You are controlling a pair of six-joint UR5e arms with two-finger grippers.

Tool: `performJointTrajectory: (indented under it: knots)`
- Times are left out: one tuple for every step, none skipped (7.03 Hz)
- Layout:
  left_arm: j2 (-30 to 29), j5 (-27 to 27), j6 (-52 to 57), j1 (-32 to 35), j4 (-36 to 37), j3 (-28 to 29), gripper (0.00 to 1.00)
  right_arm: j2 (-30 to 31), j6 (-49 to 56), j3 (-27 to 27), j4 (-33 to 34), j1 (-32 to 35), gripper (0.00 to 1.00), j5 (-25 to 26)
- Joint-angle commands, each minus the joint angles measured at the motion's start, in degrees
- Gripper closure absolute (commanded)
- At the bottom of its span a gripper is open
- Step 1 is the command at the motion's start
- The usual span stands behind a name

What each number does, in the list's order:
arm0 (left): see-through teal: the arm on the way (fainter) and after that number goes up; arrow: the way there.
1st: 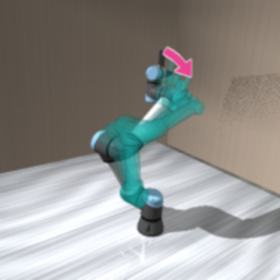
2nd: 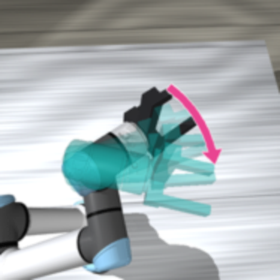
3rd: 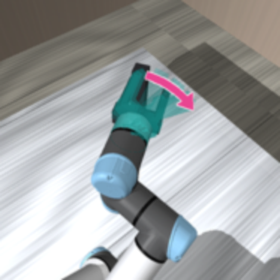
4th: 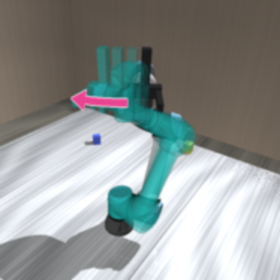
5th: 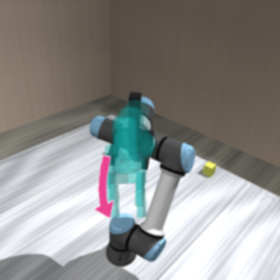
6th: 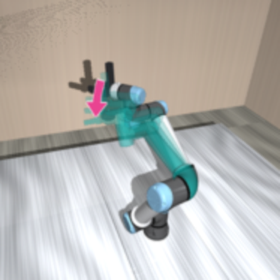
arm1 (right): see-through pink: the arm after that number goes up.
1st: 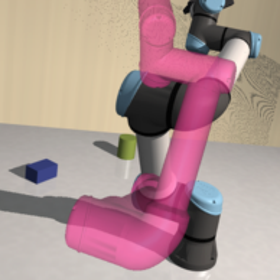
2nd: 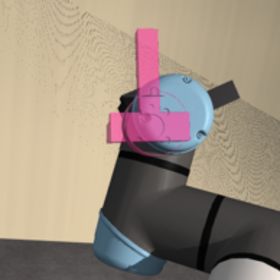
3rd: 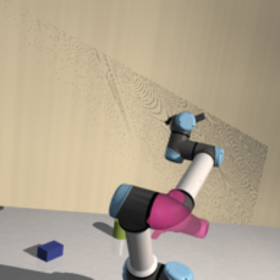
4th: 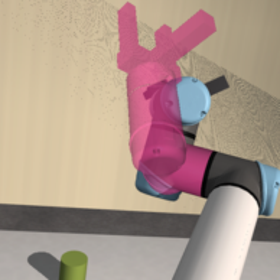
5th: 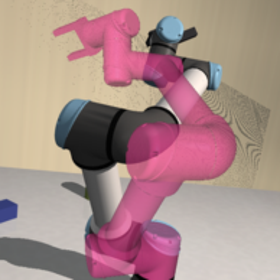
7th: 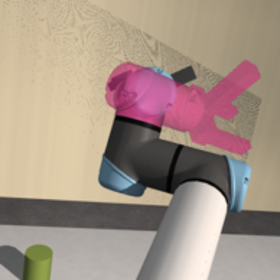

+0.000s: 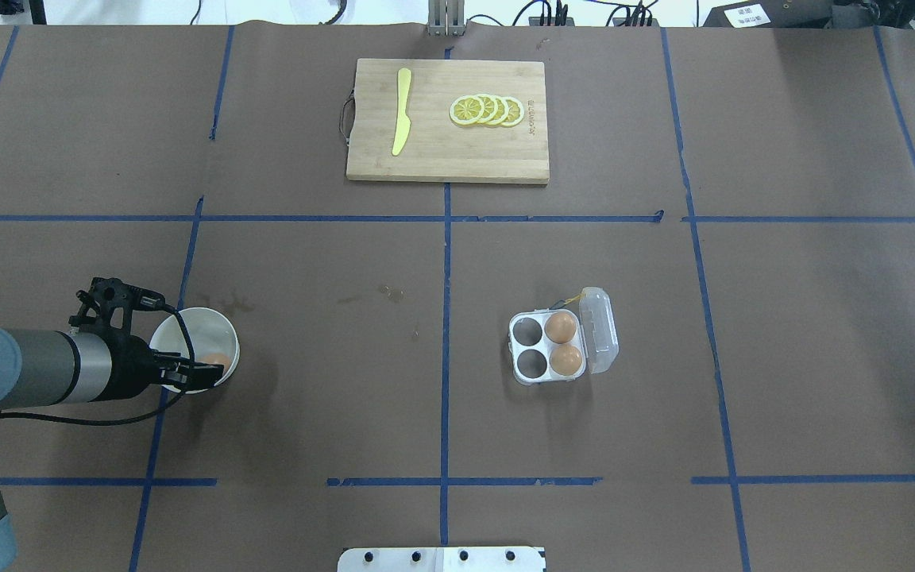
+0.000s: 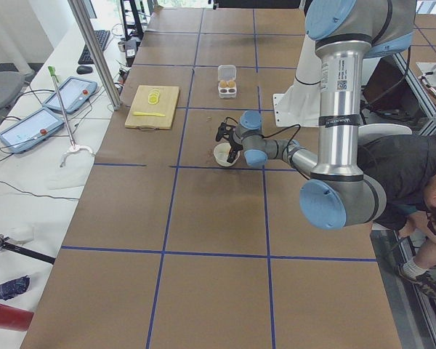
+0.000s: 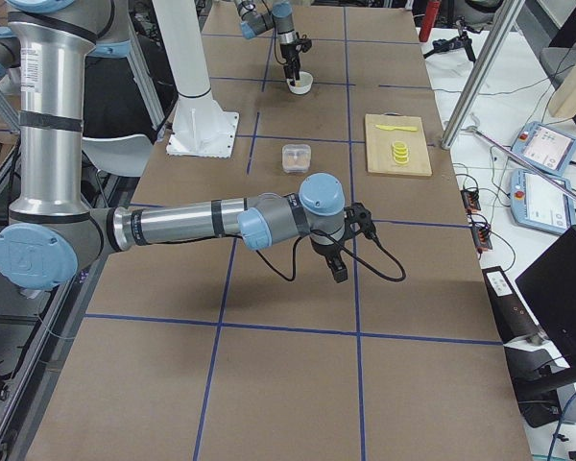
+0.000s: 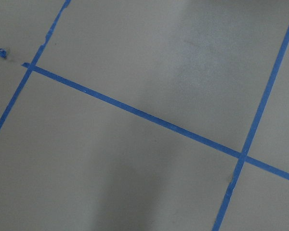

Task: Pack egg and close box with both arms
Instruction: 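Close the left gripper on the brown egg inside the white cup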

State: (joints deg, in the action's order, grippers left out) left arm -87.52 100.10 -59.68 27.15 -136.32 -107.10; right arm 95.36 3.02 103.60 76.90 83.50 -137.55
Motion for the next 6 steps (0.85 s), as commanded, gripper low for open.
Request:
performJointTrajectory:
  knots:
    - [-0.02, -1.21, 0.0, -0.25, 0.0, 0.31, 0.25, 0.0, -0.04, -0.07, 0.0, 0.09, 0.0, 0.0]
    - [-0.02, -1.31, 0.0, -0.43, 0.0, 0.4, 0.25, 0.0, -0.04, -0.07, 0.0, 0.0, 0.0, 0.0]
    - [-0.11, -1.31, 0.09, -0.43, 0.0, 0.4, 0.3, 0.0, -0.04, -0.07, 0.0, 0.0, 0.0, 0.0]
    - [-0.2, -1.31, 0.09, -0.43, 0.09, 0.49, 0.32, 0.0, -0.04, -0.07, 0.0, 0.09, 0.0, -0.09]
    - [-0.28, -1.31, 0.09, -0.43, 0.0, 0.84, 0.33, 0.0, -0.04, -0.07, 0.0, 0.0, 0.0, 0.0]
    - [-0.46, -1.31, 0.18, -0.43, 0.0, 0.84, 0.33, 0.0, -0.04, -0.07, 0.0, 0.09, 0.0, 0.0]
